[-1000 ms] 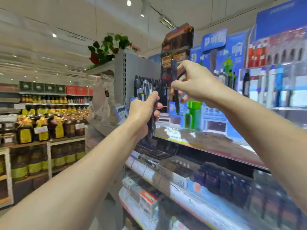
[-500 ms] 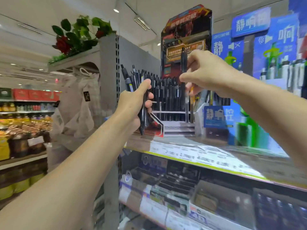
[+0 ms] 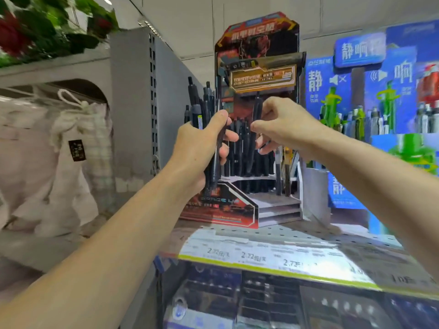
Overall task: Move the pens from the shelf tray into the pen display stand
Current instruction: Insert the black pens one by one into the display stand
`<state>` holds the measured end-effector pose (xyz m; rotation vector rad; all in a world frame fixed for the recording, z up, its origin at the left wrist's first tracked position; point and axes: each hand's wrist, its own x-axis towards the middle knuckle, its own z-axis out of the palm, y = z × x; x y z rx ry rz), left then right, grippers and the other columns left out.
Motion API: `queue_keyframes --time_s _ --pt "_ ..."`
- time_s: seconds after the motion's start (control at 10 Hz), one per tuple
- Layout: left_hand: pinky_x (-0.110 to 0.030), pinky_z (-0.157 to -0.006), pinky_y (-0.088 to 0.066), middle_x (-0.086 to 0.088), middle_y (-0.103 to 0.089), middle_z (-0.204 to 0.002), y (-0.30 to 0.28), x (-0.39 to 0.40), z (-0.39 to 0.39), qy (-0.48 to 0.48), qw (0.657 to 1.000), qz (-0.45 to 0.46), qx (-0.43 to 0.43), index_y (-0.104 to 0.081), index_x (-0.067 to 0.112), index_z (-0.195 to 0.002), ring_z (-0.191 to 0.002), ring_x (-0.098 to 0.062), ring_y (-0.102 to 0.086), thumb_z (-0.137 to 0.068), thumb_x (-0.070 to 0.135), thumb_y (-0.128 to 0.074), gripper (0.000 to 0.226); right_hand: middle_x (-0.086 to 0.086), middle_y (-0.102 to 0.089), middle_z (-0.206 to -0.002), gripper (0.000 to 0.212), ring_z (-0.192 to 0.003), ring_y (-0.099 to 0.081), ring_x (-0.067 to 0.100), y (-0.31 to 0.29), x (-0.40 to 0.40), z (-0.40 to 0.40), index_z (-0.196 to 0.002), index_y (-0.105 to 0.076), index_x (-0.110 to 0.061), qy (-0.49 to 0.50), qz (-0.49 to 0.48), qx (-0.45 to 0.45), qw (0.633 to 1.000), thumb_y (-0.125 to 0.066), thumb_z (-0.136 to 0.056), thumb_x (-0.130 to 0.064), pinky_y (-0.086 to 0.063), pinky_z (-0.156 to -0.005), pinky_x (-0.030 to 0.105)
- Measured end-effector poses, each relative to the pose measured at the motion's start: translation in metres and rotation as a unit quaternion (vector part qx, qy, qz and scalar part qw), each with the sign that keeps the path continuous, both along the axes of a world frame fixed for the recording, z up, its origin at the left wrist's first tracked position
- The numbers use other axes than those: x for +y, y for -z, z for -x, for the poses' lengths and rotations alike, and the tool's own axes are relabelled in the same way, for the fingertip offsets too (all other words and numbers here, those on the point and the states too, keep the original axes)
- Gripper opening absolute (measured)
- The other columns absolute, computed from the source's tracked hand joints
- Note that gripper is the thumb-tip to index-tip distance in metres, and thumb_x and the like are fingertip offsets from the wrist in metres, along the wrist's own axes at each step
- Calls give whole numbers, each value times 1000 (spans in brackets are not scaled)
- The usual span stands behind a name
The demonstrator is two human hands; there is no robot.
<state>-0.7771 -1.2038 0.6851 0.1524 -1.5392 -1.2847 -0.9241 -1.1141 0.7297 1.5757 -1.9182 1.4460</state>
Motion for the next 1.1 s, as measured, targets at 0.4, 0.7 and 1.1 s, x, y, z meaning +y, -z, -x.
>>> queue_keyframes --time_s 0.4,0.7,1.1 --pt "-23 -43 -44 -1 -73 -72 -8 -13 4 -19 1000 17 5 -74 13 -102 -45 -11 -49 -96 43 -64 32 15 -70 -80 10 -68 -76 23 -1 -25 -1 -92 -55 -9 -25 -23 3 999 -63 -98 -13 -64 -59 37" --pt "-22 -42 -43 -2 -72 -71 -10 -18 4 2 1000 20 19 -73 11 -104 -44 -11 -47 -96 41 -65 32 17 -72 -82 11 -67 -76 23 -4 -33 1 -103 -58 -5 -30 -29 18 999 -64 -97 -11 -64 -61 38" --pt "-22 -43 -44 -5 -77 -79 -9 -21 6 10 1000 24 11 -70 8 -106 -43 -11 -47 -96 41 -64 35 20 -73 -77 12 -63 -75 27 -8 -46 0 -99 -57 1 -20 -54 13 998 -64 -96 -8 -64 -60 42"
